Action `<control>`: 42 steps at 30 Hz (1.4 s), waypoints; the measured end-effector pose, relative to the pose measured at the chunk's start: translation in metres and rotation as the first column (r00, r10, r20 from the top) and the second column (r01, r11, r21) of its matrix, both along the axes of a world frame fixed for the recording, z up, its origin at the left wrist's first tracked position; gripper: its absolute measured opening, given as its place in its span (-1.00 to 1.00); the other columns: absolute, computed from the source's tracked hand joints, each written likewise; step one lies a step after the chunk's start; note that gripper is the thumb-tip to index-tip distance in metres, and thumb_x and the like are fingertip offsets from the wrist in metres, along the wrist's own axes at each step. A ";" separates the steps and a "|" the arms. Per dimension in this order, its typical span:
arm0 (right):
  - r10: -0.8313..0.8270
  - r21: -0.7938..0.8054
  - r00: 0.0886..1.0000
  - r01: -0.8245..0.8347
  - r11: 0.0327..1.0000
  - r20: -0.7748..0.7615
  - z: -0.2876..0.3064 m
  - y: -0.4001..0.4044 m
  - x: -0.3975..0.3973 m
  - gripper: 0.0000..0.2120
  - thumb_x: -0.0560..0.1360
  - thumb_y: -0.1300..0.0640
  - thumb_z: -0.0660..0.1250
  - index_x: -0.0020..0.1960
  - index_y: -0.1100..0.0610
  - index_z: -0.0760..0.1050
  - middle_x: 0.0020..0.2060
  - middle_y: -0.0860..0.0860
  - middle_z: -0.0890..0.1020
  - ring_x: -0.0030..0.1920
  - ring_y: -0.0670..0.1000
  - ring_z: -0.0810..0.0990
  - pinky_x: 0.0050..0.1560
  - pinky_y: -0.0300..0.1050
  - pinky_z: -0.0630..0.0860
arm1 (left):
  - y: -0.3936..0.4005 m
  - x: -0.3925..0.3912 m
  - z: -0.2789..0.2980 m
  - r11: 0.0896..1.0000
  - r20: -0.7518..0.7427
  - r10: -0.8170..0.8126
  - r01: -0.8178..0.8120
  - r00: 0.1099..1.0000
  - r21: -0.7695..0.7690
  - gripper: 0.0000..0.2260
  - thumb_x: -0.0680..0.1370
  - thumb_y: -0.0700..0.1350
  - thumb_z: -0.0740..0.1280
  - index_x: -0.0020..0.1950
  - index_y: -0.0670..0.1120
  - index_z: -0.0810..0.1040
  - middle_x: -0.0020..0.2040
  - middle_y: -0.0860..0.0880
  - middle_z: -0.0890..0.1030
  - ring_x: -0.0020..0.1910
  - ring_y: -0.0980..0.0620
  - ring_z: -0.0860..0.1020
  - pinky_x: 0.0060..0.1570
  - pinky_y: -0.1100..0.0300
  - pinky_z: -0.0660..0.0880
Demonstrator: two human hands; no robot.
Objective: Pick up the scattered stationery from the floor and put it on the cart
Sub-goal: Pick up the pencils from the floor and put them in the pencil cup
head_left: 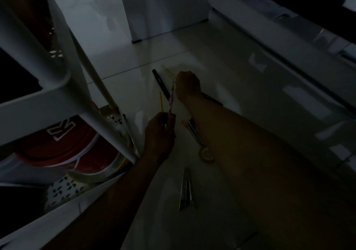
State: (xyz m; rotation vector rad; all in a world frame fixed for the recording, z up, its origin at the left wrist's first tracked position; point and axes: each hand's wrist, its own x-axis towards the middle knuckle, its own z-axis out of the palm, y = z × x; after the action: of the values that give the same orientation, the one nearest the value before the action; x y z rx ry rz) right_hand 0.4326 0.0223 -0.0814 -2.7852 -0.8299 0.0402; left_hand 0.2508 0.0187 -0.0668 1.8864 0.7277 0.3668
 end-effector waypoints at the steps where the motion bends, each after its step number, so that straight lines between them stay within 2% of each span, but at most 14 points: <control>1: -0.007 0.047 1.000 0.008 0.999 -0.018 0.005 -0.004 -0.001 -0.85 0.56 0.31 0.22 0.06 0.26 0.54 0.09 0.20 0.59 0.11 0.16 0.55 0.03 -0.05 0.48 | 0.000 -0.001 0.003 1.000 0.007 -0.005 0.005 1.000 0.004 -0.82 0.65 -0.05 0.18 -0.01 -0.09 0.52 -0.18 0.00 0.56 -0.29 -0.08 0.59 -0.31 0.11 0.51; 7: -0.122 0.261 0.968 0.179 0.949 -0.220 0.034 -0.031 -0.027 -0.65 0.51 0.34 0.23 0.29 0.23 0.43 0.21 0.22 0.50 0.17 0.20 0.51 0.03 -0.06 0.47 | -0.002 -0.009 0.029 0.996 0.033 -0.074 0.073 0.997 0.042 -0.72 0.65 0.00 0.16 0.17 -0.15 0.52 -0.01 0.01 0.55 -0.34 0.05 0.59 -0.34 0.23 0.50; 9: -0.135 0.342 0.932 0.254 0.905 -0.336 0.041 -0.045 -0.041 -0.60 0.50 0.35 0.23 0.31 0.15 0.39 0.20 0.22 0.48 0.10 0.21 0.52 -0.10 -0.09 0.44 | -0.005 -0.017 0.042 0.994 0.057 -0.106 0.104 0.993 0.037 -0.76 0.66 -0.02 0.15 0.18 -0.12 0.51 -0.01 0.03 0.54 -0.32 0.07 0.59 -0.38 0.33 0.50; 12: -0.123 0.437 0.874 0.352 0.828 -0.470 0.054 -0.065 -0.064 -0.53 0.47 0.35 0.29 0.35 0.10 0.38 0.23 0.18 0.49 0.13 0.20 0.53 -0.02 -0.05 0.54 | -0.008 -0.031 0.064 0.987 0.084 -0.149 0.153 0.985 -0.047 -0.83 0.67 -0.09 0.13 0.13 -0.11 0.48 -0.04 0.01 0.53 -0.28 0.08 0.55 -0.50 0.47 0.40; 15: -0.071 0.524 0.845 0.393 0.756 -0.530 0.069 -0.080 -0.091 -0.54 0.41 0.43 0.30 0.27 0.17 0.44 0.16 0.19 0.56 0.12 0.23 0.56 0.00 0.16 0.59 | -0.008 -0.048 0.086 0.973 0.072 -0.223 0.218 0.972 0.069 -0.77 0.68 -0.11 0.09 0.10 -0.19 0.48 -0.07 -0.04 0.52 -0.34 0.09 0.49 -0.47 0.42 0.39; 18: -0.042 0.571 0.803 0.459 0.680 -0.595 0.086 -0.090 -0.119 -0.68 0.39 0.43 0.32 0.08 0.15 0.46 0.02 0.27 0.60 -0.17 0.21 0.61 -0.17 0.13 0.60 | -0.008 -0.070 0.108 0.929 0.086 -0.309 0.281 0.947 0.242 -0.78 0.68 -0.14 0.07 0.03 -0.17 0.48 -0.14 -0.01 0.50 -0.33 0.12 0.42 -0.37 0.35 0.30; 22: -0.010 0.613 0.832 0.417 0.671 -0.555 0.113 -0.100 -0.153 -0.87 0.49 0.27 0.34 -0.08 0.16 0.39 -0.12 0.36 0.61 -0.28 0.20 0.62 -0.26 0.08 0.60 | -0.006 -0.103 0.133 0.885 0.224 -0.413 0.330 0.883 0.328 -0.84 0.67 -0.18 0.06 0.02 -0.06 0.43 -0.25 0.11 0.44 -0.35 0.31 0.43 -0.37 0.47 0.29; 24: -0.035 0.633 0.853 0.413 0.655 -0.521 0.126 -0.106 -0.173 -0.87 0.50 0.23 0.34 -0.11 0.15 0.38 -0.14 0.33 0.62 -0.24 0.25 0.65 -0.20 0.15 0.62 | -0.005 -0.118 0.143 0.856 0.278 -0.482 0.379 0.831 0.352 -0.82 0.67 -0.17 0.05 0.18 -0.03 0.41 -0.25 0.16 0.46 -0.37 0.39 0.44 -0.40 0.50 0.28; 27: -0.036 0.681 0.884 0.385 0.623 -0.467 0.142 -0.120 -0.205 -0.85 0.49 0.26 0.34 -0.11 0.16 0.35 -0.20 0.33 0.61 -0.24 0.27 0.63 -0.14 0.30 0.58 | -0.003 -0.131 0.155 0.824 0.267 -0.513 0.381 0.816 0.418 -0.62 0.67 -0.13 0.04 0.50 0.03 0.18 0.12 -0.01 0.54 -0.17 0.23 0.51 -0.25 0.38 0.36; 30: 0.013 0.721 0.917 0.304 0.623 -0.399 0.158 -0.129 -0.236 -0.76 0.46 0.35 0.33 0.02 0.14 0.34 -0.22 0.34 0.60 -0.24 0.32 0.61 -0.16 0.30 0.58 | -0.003 -0.139 0.165 0.877 0.334 -0.433 0.305 0.837 0.372 -0.56 0.67 -0.07 0.07 0.55 0.03 0.08 0.11 -0.10 0.56 -0.19 0.08 0.51 -0.25 0.25 0.34; 32: 0.069 0.760 0.922 0.269 0.591 -0.380 0.171 -0.129 -0.255 -0.70 0.45 0.37 0.33 0.07 0.10 0.35 -0.23 0.32 0.61 -0.25 0.34 0.62 -0.19 0.29 0.60 | 0.000 -0.145 0.171 0.910 0.383 -0.396 0.301 0.834 0.286 -0.65 0.67 -0.10 0.08 0.48 -0.01 0.25 0.02 -0.07 0.56 -0.21 0.06 0.49 -0.23 0.18 0.35; 34: 0.119 0.785 0.921 0.242 0.570 -0.370 0.182 -0.126 -0.272 -0.74 0.47 0.35 0.34 0.01 0.05 0.38 -0.23 0.29 0.63 -0.25 0.31 0.64 -0.19 0.25 0.62 | 0.007 -0.150 0.174 0.927 0.407 -0.369 0.302 0.835 0.223 -0.80 0.67 -0.13 0.09 0.23 -0.04 0.43 -0.20 -0.07 0.52 -0.35 0.07 0.42 -0.27 0.10 0.37; 39: 0.229 0.776 0.908 0.145 0.614 -0.350 0.203 -0.118 -0.302 -0.86 0.56 0.27 0.31 -0.06 0.05 0.43 -0.29 0.10 0.69 -0.27 0.11 0.68 -0.20 0.06 0.62 | 0.021 -0.161 0.183 0.945 0.424 -0.320 0.315 0.847 0.083 -0.84 0.67 -0.11 0.09 -0.11 0.02 0.32 -0.36 0.03 0.30 -0.48 0.16 0.25 -0.36 0.16 0.25; 42: 0.296 0.740 0.896 0.052 0.670 -0.332 0.216 -0.116 -0.313 -0.87 0.57 0.27 0.28 -0.04 0.06 0.45 -0.31 0.06 0.68 -0.30 0.05 0.67 -0.23 -0.04 0.62 | 0.019 -0.166 0.198 0.941 0.486 -0.323 0.332 0.812 0.071 -0.84 0.68 -0.04 0.10 -0.07 0.01 0.38 -0.32 -0.02 0.37 -0.42 0.15 0.34 -0.35 0.18 0.31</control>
State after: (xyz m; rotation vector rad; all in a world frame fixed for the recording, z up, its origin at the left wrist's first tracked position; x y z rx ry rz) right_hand 0.1201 -0.0935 0.1348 -1.8385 -0.7043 0.2705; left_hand 0.0851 0.0379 0.1312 1.7532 0.0545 0.5863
